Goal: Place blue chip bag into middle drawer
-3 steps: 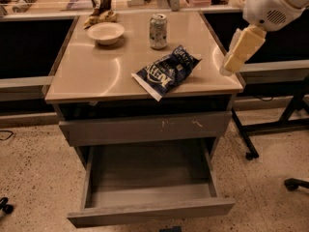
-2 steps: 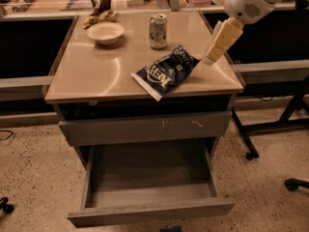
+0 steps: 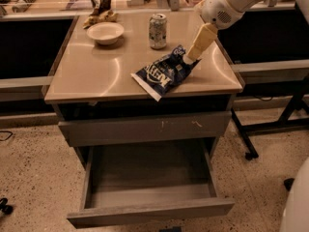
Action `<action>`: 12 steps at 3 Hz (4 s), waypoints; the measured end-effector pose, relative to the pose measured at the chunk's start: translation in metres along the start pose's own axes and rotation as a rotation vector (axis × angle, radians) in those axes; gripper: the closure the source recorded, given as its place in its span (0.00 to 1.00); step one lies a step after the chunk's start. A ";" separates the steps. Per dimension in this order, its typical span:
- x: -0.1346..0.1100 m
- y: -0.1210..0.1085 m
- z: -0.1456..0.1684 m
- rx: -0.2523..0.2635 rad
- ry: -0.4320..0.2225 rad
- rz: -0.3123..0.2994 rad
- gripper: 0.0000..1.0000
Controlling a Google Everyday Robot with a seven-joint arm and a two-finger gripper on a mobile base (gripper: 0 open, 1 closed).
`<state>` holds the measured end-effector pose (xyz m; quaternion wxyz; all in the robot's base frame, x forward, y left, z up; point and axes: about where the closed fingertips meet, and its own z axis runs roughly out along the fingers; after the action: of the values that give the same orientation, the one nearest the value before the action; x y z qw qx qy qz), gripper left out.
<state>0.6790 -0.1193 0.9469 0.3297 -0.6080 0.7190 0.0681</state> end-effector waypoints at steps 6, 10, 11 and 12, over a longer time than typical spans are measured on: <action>0.019 0.000 0.089 -0.099 0.008 0.055 0.42; 0.018 0.017 0.073 -0.109 0.001 0.037 1.00; 0.016 0.048 0.046 -0.139 -0.017 0.008 1.00; 0.018 0.081 0.017 -0.175 -0.016 0.011 1.00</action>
Offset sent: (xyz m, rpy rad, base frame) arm 0.0349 0.0128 -0.0630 0.0224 0.0826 -0.0055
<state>0.6102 -0.1056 0.8994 0.2808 -0.6299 0.7110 0.1372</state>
